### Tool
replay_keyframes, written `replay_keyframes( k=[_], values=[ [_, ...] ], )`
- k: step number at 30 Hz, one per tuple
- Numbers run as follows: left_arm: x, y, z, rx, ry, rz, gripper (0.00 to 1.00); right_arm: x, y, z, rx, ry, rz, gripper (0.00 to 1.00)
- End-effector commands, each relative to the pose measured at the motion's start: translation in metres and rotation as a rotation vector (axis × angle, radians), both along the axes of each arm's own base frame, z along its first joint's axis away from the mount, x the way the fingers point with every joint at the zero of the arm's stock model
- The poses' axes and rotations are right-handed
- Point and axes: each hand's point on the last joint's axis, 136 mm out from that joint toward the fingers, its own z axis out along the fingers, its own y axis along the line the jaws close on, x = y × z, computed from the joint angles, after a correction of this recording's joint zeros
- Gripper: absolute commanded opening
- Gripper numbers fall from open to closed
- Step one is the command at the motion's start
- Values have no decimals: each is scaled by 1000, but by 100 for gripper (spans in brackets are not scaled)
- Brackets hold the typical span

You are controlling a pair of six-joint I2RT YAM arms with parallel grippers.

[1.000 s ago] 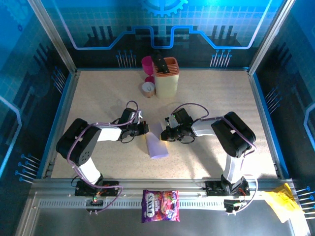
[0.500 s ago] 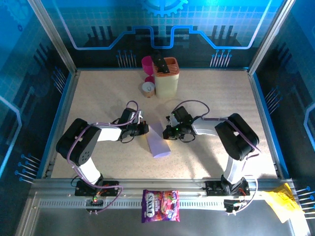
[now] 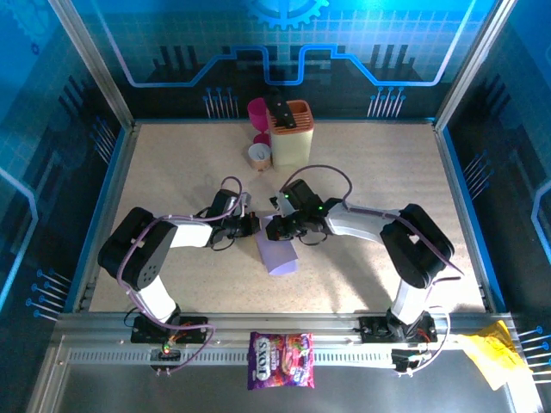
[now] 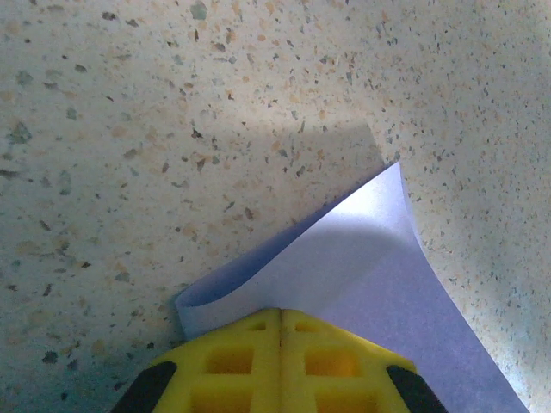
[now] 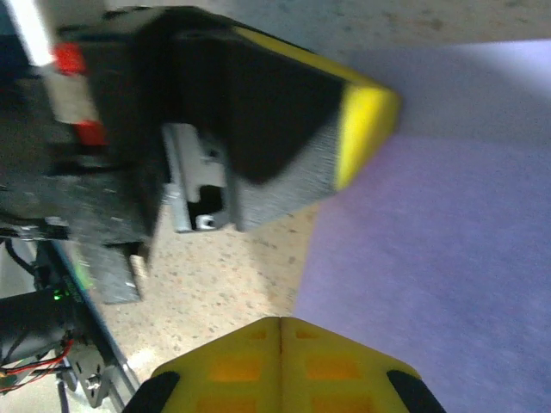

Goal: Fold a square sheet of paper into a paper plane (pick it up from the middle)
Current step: First fold in half a square sheet of paper at the center of the table.

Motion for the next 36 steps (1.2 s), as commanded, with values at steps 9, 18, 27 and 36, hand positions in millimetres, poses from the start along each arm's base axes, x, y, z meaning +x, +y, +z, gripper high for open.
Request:
replay_keyframes(
  k=[9,18,27,36],
  values=[
    [-13,10,-23,51,58,-11,0,-8,33,-28,8,64,55,0],
    [-12,10,-24,57,63,-15,0,-21,25,-65,-75,113,69,0],
    [-12,10,-27,67,73,-21,0,-42,1,-93,-167,146,102,0],
    [-12,11,-30,80,83,-23,0,-77,-4,-86,-153,145,218,0]
  ],
)
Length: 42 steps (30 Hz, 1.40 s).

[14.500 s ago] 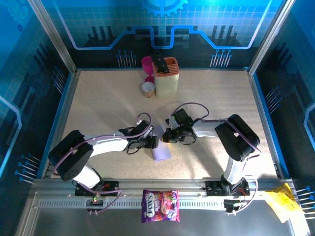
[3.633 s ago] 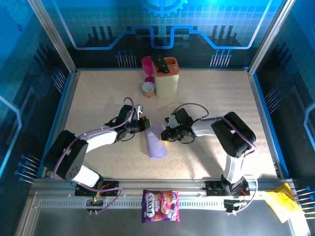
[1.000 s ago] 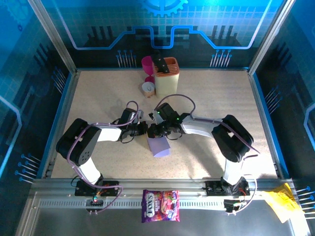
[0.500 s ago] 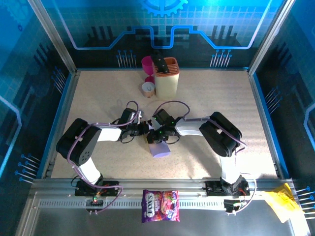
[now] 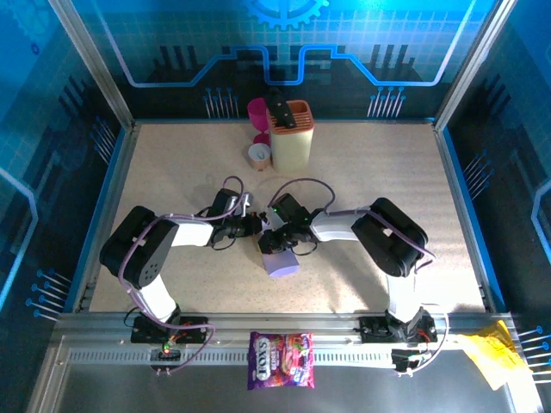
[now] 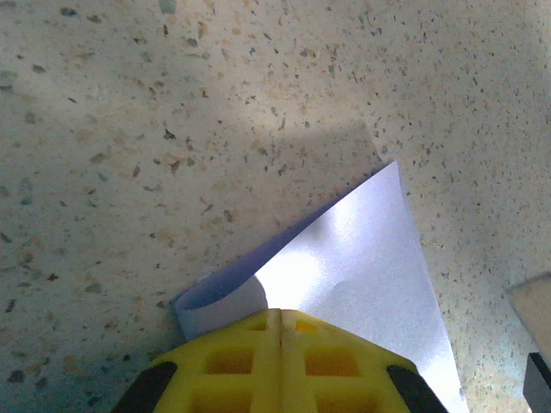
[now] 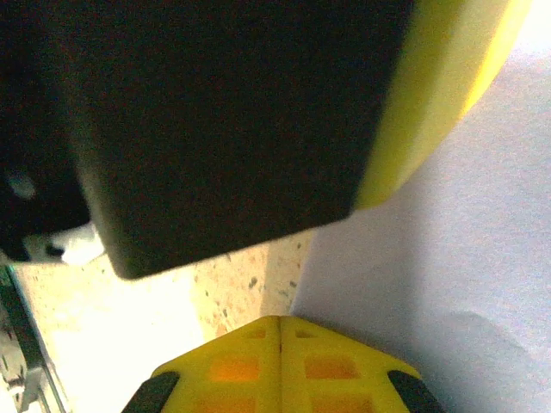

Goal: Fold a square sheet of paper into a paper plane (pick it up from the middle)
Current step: First fold in half a square sheet of paper at the center of the table.

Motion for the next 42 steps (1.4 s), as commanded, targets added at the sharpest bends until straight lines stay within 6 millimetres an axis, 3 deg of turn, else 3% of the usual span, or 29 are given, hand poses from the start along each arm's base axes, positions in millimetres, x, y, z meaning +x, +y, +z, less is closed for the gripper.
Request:
replay_keyframes(
  k=[1,9,14,21,25,29,33,36,39,42],
  values=[
    [-13,15,-29,86,86,10,0,-60,-23,-24,-117,126,120,0],
    [-14,16,-30,94,91,6,0,-92,-25,-18,-129,131,215,0],
    [-13,16,-31,99,90,2,0,-110,-34,-25,-152,150,225,0],
    [-12,17,-29,103,87,-4,0,-138,-70,-40,-184,204,178,0],
    [-11,16,-27,102,83,-7,0,-147,-80,-29,-160,213,160,0],
    [-9,14,-25,98,78,-11,0,-136,-77,8,-97,168,148,0],
    [-9,15,-25,97,79,-9,0,-114,-65,52,-34,88,139,0],
    [-9,14,-24,94,78,-10,0,-96,-55,75,2,37,128,0],
    [-9,14,-25,94,79,-12,0,-77,-43,79,26,15,100,0],
    [-9,13,-23,90,77,-12,0,-60,-29,69,56,27,68,0]
  ],
)
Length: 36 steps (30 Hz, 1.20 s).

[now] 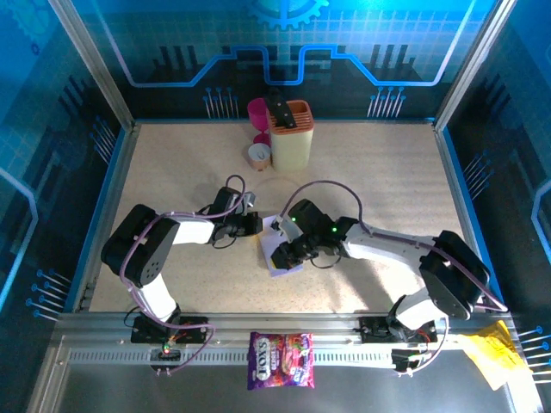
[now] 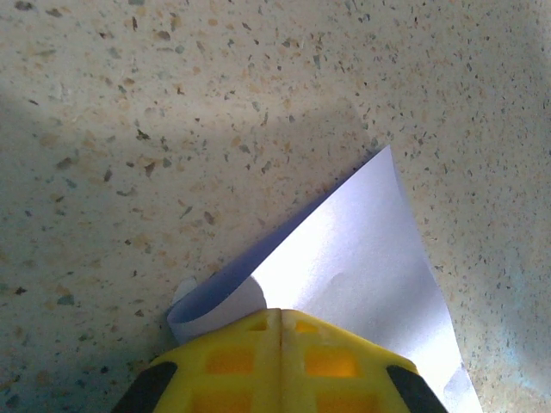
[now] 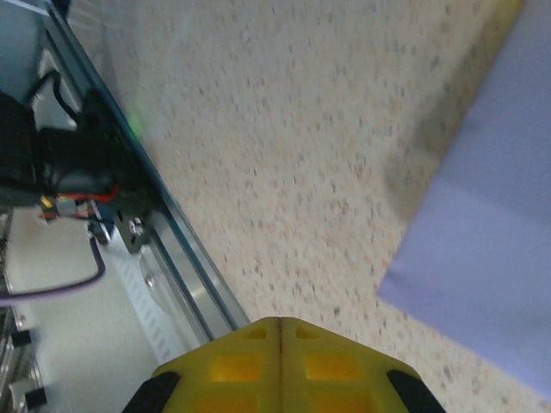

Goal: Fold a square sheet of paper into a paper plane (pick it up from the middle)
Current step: First fold in half a square sheet of paper at the center of the table.

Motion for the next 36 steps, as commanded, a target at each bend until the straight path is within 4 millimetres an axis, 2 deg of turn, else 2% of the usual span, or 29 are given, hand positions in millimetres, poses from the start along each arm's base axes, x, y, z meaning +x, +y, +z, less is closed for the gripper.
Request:
replay_keyframes(
  k=[1,7,11,13,18,20,22,24,29,36],
  values=[
    [-9,17,-23,90,61,22,0,16,11,-17,8,51,-31,0],
    [-11,18,-22,90,62,22,0,27,21,-53,15,113,-72,0],
    [-9,16,-17,77,55,22,0,18,6,-89,-55,173,-105,0],
    [-7,14,-8,53,43,28,0,14,-1,-101,-79,194,-118,0],
    [-2,4,39,-71,-10,76,0,7,-11,-115,-105,216,-147,0],
    [-8,2,53,-119,-17,95,0,6,-12,-118,-108,221,-153,0],
    [-18,0,58,-142,-11,106,0,6,-13,-119,-111,225,-158,0],
    [-31,-3,56,-157,6,119,0,6,-14,-121,-113,226,-164,0],
    [-62,-12,36,-183,71,145,0,3,-17,-127,-126,239,-174,0],
    [-71,-31,21,-197,98,138,0,3,-18,-131,-136,247,-185,0]
  ],
)
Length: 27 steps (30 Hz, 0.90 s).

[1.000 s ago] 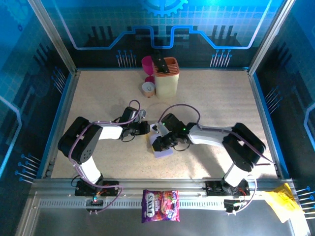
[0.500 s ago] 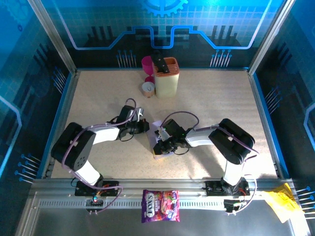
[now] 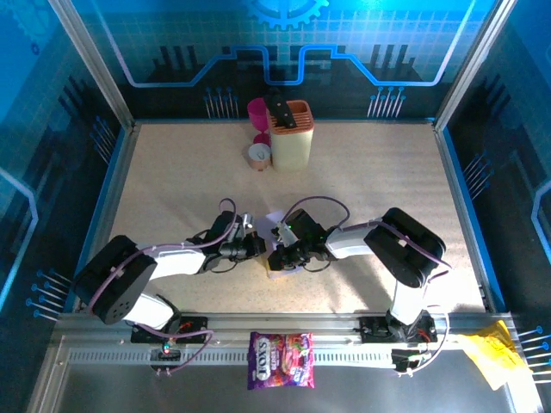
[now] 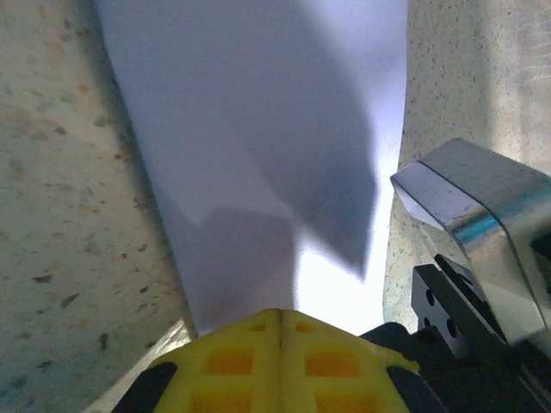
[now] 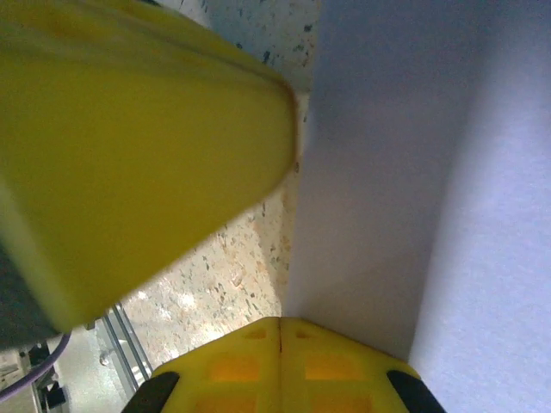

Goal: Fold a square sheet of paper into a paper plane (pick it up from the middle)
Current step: First fold in half a square sheet of paper at the center of the table.

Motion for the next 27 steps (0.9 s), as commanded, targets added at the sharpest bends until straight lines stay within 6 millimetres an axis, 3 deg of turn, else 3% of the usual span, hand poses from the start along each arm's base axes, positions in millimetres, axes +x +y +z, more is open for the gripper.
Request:
replay_keyframes(
  k=[1,12,27],
  values=[
    [9,-9,2,-35,-15,34,0,-13,-29,-43,-153,76,-38,0],
    [20,-4,-28,48,38,89,0,-20,-42,-52,-218,96,-50,0],
    [61,7,-18,89,2,128,0,-32,-59,-69,-288,129,-44,0]
  ],
)
